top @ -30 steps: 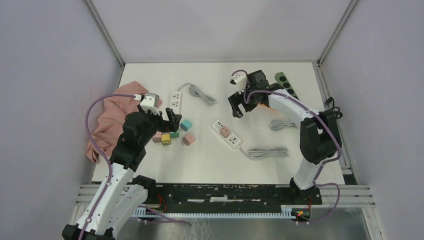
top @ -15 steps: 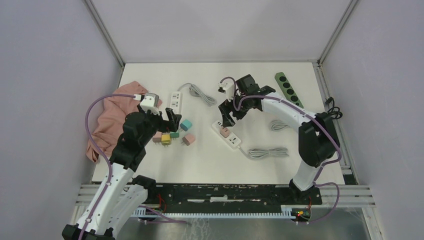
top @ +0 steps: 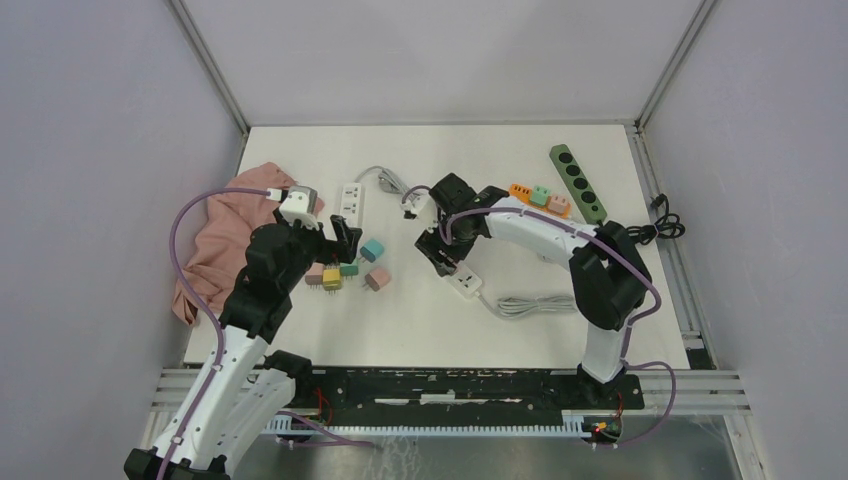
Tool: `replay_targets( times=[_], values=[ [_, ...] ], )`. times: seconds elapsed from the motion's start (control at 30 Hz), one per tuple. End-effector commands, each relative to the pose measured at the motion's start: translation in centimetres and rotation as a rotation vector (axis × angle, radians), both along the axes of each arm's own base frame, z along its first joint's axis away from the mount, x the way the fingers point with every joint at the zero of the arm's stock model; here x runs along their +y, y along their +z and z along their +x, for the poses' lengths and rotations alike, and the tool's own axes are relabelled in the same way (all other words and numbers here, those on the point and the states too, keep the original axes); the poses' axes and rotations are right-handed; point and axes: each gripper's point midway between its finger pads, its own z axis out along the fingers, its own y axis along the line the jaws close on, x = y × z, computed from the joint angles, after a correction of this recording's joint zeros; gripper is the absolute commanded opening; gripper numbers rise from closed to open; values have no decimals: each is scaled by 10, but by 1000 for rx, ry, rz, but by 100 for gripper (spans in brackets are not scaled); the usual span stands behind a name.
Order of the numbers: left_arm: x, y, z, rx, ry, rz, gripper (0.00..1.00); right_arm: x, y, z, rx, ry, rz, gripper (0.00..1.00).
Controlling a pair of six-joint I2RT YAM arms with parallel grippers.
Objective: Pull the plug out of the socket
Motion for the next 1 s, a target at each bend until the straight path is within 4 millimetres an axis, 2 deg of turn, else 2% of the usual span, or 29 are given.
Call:
replay_targets(
  times=[0.0,0.07,0.27,0.4,0.5,0.6,0.67,0.83,0.97],
  values=[
    [4,1,3,-26,2,40,99,0,0,10,-56,12,-64,66],
    [4,1,3,-25,2,42,99,-1,-1,10,-62,20,-72,61],
    [4,1,3,-26,1,42,99,-2,4,10,-81,50,-71,25],
    [3,2,2,-28,-3,41,99,-6,11,6,-102,133,-74,11],
    [1,2,2,-31,-18,34,99,-13,21,-7,-95,269,-81,3],
    [-9,3,-2,-39,-76,22,98,-29,28,-30,-38,482,-75,1],
    [-22,8,-7,-56,-153,1,97,-40,26,-41,-22,579,-74,1],
    [-53,26,-21,-103,-314,-134,94,-68,18,-55,-25,698,-85,1],
    [-78,26,-32,-76,-404,-341,92,-86,20,-76,4,801,-33,2]
  ],
)
